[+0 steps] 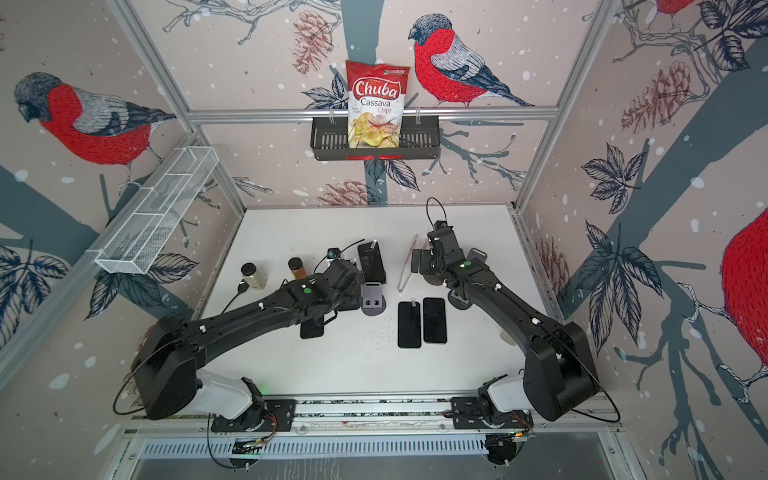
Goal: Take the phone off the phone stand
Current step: 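Carry the black phone toward the robot and lower it flat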
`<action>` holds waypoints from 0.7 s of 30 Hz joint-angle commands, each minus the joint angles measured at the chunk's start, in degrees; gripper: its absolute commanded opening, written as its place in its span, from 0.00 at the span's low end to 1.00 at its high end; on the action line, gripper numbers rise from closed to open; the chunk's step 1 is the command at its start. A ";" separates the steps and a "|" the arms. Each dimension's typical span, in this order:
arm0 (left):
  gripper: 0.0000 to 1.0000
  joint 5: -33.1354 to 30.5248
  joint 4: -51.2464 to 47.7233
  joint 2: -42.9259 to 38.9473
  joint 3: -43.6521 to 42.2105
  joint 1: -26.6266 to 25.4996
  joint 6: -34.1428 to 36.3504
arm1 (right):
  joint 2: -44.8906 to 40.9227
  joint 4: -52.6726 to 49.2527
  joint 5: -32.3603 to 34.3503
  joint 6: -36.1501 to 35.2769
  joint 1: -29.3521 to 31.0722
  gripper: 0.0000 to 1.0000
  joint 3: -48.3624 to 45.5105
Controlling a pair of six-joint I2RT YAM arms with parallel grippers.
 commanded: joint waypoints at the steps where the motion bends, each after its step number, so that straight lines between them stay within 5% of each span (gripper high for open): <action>1: 0.71 0.85 1.02 -1.12 -2.37 0.40 -1.82 | 0.08 1.51 0.49 0.94 0.23 0.99 0.02; 21: 0.71 3.76 1.32 1.04 -8.47 1.91 -3.58 | 0.60 1.26 1.63 1.37 1.63 0.99 1.24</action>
